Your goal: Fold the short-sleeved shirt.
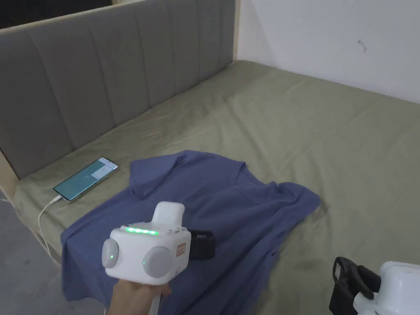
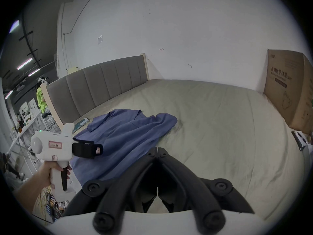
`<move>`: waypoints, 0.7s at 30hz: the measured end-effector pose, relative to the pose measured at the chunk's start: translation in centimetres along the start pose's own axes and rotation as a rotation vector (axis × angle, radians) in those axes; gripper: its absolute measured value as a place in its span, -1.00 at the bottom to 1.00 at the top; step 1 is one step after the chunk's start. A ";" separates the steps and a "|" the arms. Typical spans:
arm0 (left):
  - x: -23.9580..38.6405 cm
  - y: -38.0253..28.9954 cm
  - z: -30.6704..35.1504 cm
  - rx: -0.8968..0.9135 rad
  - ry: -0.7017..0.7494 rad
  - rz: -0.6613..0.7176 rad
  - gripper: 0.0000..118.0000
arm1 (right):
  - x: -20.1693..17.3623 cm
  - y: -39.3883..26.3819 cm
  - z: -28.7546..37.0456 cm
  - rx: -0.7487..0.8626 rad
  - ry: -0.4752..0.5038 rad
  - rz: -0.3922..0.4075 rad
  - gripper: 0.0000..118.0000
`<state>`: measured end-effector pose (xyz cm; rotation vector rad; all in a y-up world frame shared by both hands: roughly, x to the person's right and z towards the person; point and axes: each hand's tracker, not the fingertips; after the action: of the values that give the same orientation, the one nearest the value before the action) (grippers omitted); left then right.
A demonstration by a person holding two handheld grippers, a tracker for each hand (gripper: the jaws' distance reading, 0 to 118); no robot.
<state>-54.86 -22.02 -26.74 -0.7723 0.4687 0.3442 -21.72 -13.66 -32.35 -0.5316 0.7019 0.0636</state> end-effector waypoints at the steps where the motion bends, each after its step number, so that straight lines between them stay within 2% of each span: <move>1: 0.3 0.3 -0.9 -0.018 -0.010 -0.005 0.96 | 0.2 -0.2 -0.1 -0.002 -0.002 0.002 -1.00; 5: 1.6 -0.1 -4.6 -0.174 0.009 -0.053 0.94 | 1.1 -0.5 -0.5 -0.028 -0.012 -0.011 -1.00; 7: 2.5 -0.8 -4.8 -0.136 0.076 -0.120 0.89 | 1.6 -0.8 -0.5 -0.038 -0.013 -0.017 -1.00; 9: 2.8 -0.8 -4.3 -0.124 0.088 -0.079 0.60 | 1.9 -1.1 -0.6 -0.050 -0.033 -0.021 -1.00; 11: 3.0 -0.9 -3.3 -0.059 0.116 -0.058 0.40 | 2.3 -1.4 -0.8 -0.072 -0.045 -0.039 -1.00; 13: 3.4 -0.4 -3.1 -0.052 0.163 -0.088 -0.43 | 2.7 -1.7 -0.8 -0.083 -0.038 -0.066 -1.00; 14: 3.4 -0.3 -3.4 -0.065 0.217 -0.121 -1.00 | 2.8 -1.9 -0.8 -0.088 -0.038 -0.076 -1.00; 18: 2.8 -0.6 -4.1 -0.095 0.177 -0.112 -1.00 | 3.1 -2.2 -0.4 -0.101 -0.043 -0.079 -1.00; 21: 0.9 0.2 -3.1 -0.118 0.098 0.043 -1.00 | 3.5 -2.2 0.0 -0.108 -0.063 -0.069 -1.00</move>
<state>-55.09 -24.08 -29.24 -0.8978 0.5616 0.3771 -18.51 -16.00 -33.59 -0.6540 0.6205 0.0534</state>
